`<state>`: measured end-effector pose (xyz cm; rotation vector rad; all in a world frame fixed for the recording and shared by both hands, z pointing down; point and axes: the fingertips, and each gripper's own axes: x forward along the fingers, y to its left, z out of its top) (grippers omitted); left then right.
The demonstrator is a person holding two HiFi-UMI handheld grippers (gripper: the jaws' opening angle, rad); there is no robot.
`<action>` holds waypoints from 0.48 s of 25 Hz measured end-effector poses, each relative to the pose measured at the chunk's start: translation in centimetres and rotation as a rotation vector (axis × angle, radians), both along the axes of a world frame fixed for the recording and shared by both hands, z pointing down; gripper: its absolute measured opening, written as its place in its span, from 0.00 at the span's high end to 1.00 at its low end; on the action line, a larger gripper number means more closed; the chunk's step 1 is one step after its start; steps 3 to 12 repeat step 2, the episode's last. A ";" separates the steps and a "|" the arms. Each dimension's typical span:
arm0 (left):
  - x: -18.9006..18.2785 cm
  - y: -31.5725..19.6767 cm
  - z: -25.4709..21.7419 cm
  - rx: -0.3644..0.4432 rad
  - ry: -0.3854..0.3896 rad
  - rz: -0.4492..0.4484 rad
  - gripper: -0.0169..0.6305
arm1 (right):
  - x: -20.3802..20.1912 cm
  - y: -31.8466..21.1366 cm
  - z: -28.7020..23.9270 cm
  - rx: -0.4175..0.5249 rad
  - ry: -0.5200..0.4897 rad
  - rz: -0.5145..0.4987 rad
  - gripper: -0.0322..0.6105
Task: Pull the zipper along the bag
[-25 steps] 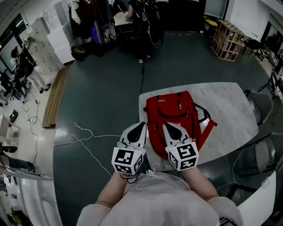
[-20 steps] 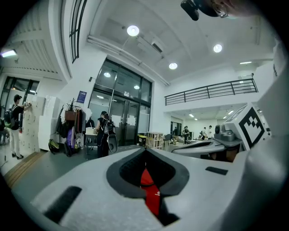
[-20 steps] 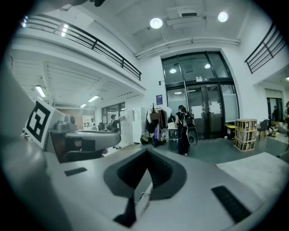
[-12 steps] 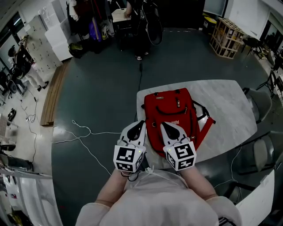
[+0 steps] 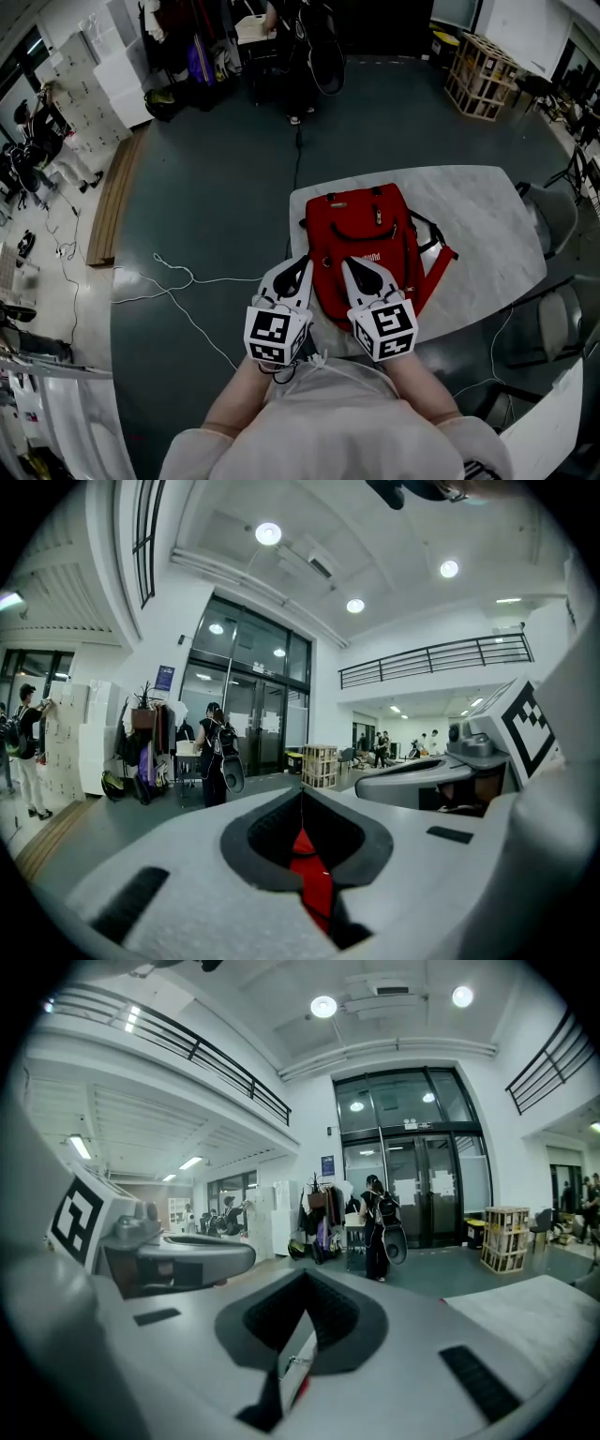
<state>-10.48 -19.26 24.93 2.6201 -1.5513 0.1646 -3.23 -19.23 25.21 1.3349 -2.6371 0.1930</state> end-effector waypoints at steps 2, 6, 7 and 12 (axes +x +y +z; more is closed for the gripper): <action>0.2 0.0 0.1 -0.004 -0.005 0.006 0.94 | -0.1 0.0 0.0 -0.002 0.003 -0.001 0.91; 0.2 0.0 0.1 -0.004 -0.005 0.006 0.94 | -0.1 0.0 0.0 -0.002 0.003 -0.001 0.91; 0.2 0.0 0.1 -0.004 -0.005 0.006 0.94 | -0.1 0.0 0.0 -0.002 0.003 -0.001 0.91; 0.2 0.0 0.1 -0.004 -0.005 0.006 0.94 | -0.1 0.0 0.0 -0.002 0.003 -0.001 0.91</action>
